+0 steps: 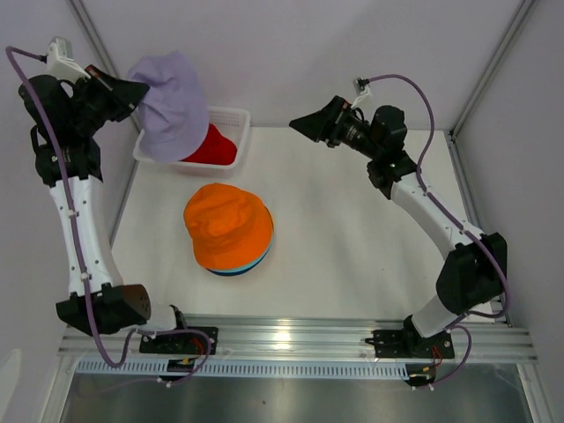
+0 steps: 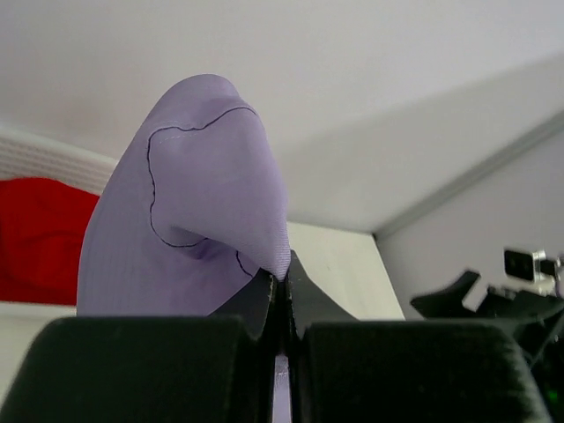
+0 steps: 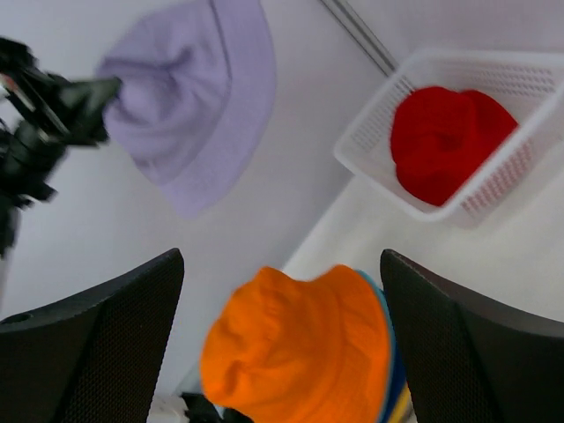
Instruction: Stack the hats
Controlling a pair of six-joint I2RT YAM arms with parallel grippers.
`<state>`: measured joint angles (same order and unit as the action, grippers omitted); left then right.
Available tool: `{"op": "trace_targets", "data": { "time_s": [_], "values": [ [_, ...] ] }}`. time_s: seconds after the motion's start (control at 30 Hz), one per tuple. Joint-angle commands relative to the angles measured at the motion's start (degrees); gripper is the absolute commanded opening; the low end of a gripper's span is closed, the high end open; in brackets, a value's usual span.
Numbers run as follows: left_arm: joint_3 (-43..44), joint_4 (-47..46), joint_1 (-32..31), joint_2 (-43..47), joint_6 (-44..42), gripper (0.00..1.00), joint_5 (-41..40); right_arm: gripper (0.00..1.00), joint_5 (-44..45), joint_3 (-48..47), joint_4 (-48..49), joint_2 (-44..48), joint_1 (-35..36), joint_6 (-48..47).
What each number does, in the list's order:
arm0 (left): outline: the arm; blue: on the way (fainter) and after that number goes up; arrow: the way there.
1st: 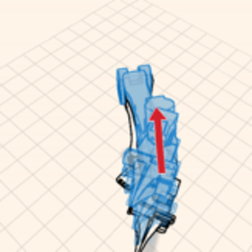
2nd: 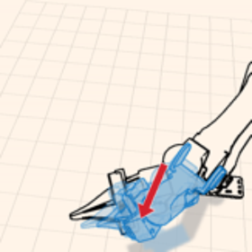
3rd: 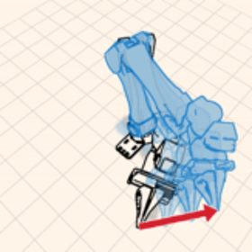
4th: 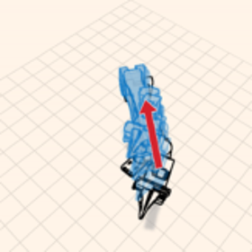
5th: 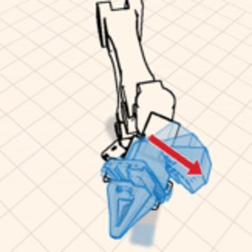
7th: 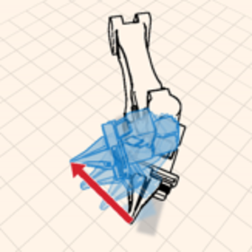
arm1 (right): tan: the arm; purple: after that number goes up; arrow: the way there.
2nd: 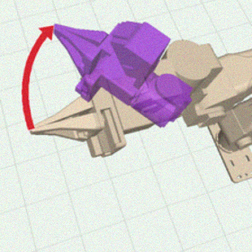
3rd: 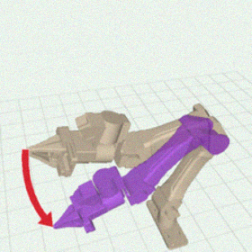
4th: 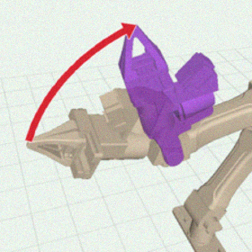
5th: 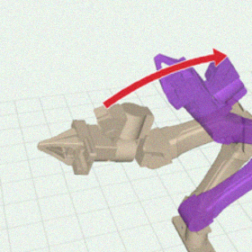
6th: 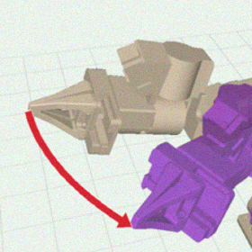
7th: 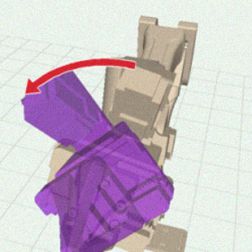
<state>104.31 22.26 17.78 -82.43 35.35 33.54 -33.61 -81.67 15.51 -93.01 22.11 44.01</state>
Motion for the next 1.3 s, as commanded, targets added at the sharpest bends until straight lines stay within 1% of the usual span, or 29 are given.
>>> {"op": "trace_targets", "data": {
  "time_s": [0.0,0.03,0.07,0.1,0.17,0.2,0.3,0.37,0.53,0.7,0.83,0.9,0.93,0.97,1.0,1.13,1.17,1.23,1.27],
  "values": [
    [-4.63,5.87,-0.29,5.07,-0.47,0.01,10.91,0.96,5.72,4.11,7.4,4.76,3.71,10.43],
    [-6.04,4.73,-0.46,6.74,0.06,0.01,11.89,0.96,6.87,6.32,14.22,6.08,4.6,13.44],
    [-7.44,4.03,-0.47,10.33,1.37,0.01,12.68,0.97,8.19,8.7,17.42,6.52,5.74,16.26],
    [-12.16,3.32,-0.55,12.28,1.91,0.01,13.21,0.98,10.9,12.63,20.5,6.79,8.45,20.63],
    [-16.31,2.0,-0.55,17.53,3.13,0.01,13.31,0.98,13.47,15.12,25.86,6.44,10.93,24.0],
    [-18.42,1.47,-0.55,18.96,3.4,0.01,13.57,0.98,14.96,16.01,27.02,6.0,13.2,25.58],
    [-20.55,2.78,-0.55,22.84,2.88,0.01,15.67,0.98,13.92,16.02,28.96,3.2,15.85,24.91],
    [-20.73,6.03,-0.55,23.81,1.57,0.01,16.81,0.99,11.04,15.75,32.29,1.53,17.7,22.44],
    [-24.41,8.5,-0.55,27.93,1.3,0.01,18.93,0.99,9.26,14.87,33.26,-3.31,19.99,22.69],
    [-27.84,8.77,-0.55,30.4,1.82,0.01,19.81,0.99,8.3,14.0,34.94,-4.81,20.96,23.4],
    [-29.08,8.68,-0.55,31.02,2.17,0.01,19.89,0.95,8.03,12.5,33.55,-5.34,21.13,23.23],
    [-29.25,8.41,-0.55,31.02,2.62,0.01,19.55,0.88,6.89,11.89,33.18,-5.69,21.22,22.35],
    [-29.25,9.11,-0.55,31.1,2.35,0.01,18.85,0.81,6.54,11.8,34.05,-5.95,21.22,22.44],
    [-29.08,9.64,-0.47,31.19,1.31,0.01,18.15,0.65,6.1,11.88,34.41,-6.04,21.22,22.7],
    [-28.99,10.17,-0.55,31.19,0.86,0.01,17.79,0.56,5.83,11.88,34.59,-6.13,21.22,23.14],
    [-30.04,10.44,-0.55,31.1,0.42,0.01,17.7,0.3,3.73,9.96,33.36,-7.18,21.22,22.53],
    [-30.13,10.7,-0.55,31.19,0.07,0.01,17.35,0.19,2.94,9.69,33.36,-7.62,21.22,22.7],
    [-29.52,12.62,-0.55,31.37,-2.12,0.01,16.04,0.08,1.97,9.07,33.45,-7.97,21.31,23.66],
    [-29.17,13.68,-0.55,31.37,-3.09,0.01,14.38,0.0,1.7,9.07,33.45,-8.06,21.22,23.75]
  ]
}}
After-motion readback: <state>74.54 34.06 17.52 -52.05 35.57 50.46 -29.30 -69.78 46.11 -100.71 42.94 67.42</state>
